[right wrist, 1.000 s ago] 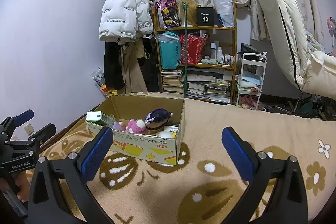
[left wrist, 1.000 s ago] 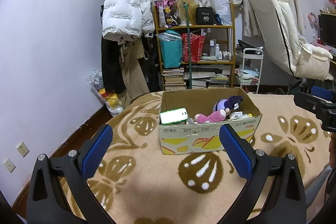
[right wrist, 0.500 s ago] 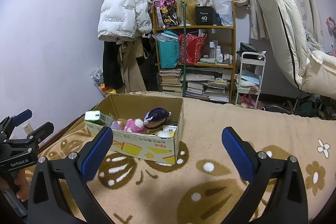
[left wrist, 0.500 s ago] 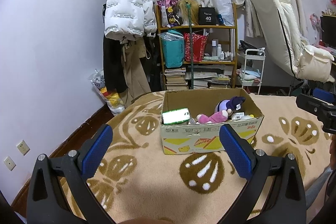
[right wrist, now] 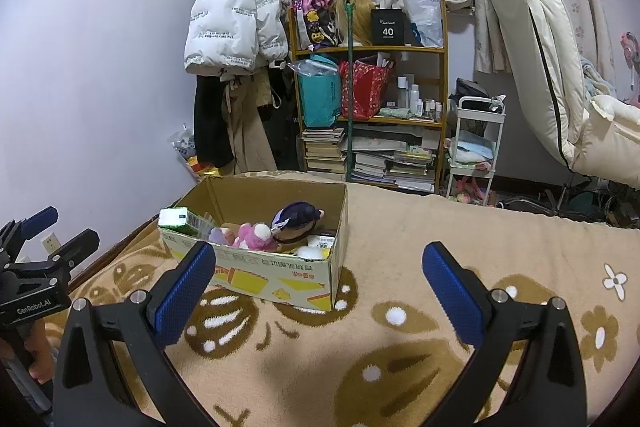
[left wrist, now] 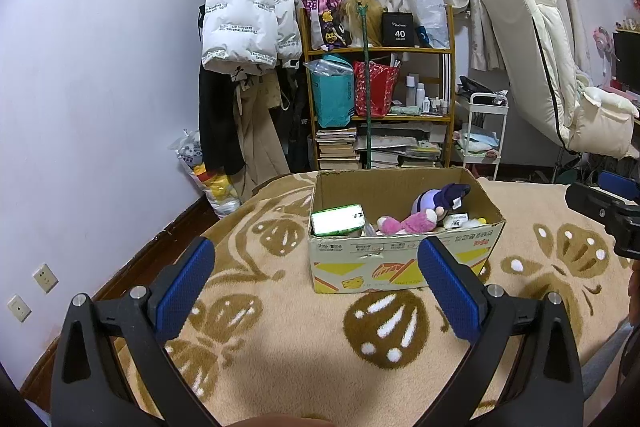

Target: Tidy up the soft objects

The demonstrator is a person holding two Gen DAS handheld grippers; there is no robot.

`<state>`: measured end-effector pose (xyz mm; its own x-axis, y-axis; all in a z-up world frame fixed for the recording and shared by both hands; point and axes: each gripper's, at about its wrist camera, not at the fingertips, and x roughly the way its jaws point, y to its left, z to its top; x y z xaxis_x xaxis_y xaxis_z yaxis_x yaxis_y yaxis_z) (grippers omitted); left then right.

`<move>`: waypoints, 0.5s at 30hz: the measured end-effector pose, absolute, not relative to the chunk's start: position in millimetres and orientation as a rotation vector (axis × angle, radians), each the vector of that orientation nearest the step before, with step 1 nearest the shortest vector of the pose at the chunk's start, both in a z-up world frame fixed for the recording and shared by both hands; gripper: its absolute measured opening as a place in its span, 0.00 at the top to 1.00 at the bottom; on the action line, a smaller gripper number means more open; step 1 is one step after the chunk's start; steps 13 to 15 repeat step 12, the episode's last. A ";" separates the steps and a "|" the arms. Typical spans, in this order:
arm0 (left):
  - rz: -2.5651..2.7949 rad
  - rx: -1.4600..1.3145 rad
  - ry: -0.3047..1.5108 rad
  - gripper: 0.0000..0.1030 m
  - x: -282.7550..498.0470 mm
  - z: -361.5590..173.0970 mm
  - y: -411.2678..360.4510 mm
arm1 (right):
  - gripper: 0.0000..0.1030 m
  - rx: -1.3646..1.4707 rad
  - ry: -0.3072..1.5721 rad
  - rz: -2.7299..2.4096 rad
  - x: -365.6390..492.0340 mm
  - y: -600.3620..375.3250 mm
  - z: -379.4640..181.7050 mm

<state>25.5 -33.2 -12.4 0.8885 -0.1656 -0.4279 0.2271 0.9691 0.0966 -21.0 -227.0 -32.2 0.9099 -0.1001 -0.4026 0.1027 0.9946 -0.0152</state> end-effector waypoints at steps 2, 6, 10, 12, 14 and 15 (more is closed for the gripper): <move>-0.201 0.145 0.433 0.02 25.1 -13.6 -34.2 | 0.00 0.007 0.414 -0.106 -20.4 -226.2 -31.7; -0.192 0.150 0.427 0.02 25.0 -14.0 -34.3 | 0.00 0.008 0.414 -0.104 -20.3 -226.9 -31.3; -0.188 0.135 0.434 0.02 24.7 -15.1 -33.1 | 0.00 0.007 0.419 -0.104 -21.7 -227.5 -34.0; -0.188 0.134 0.433 0.02 24.5 -15.7 -32.8 | 0.00 0.004 0.423 -0.103 -23.2 -228.1 -36.6; -0.188 0.134 0.433 0.02 24.5 -15.7 -32.8 | 0.00 0.004 0.423 -0.103 -23.2 -228.1 -36.6; -0.188 0.134 0.433 0.02 24.5 -15.7 -32.8 | 0.00 0.004 0.423 -0.103 -23.2 -228.1 -36.6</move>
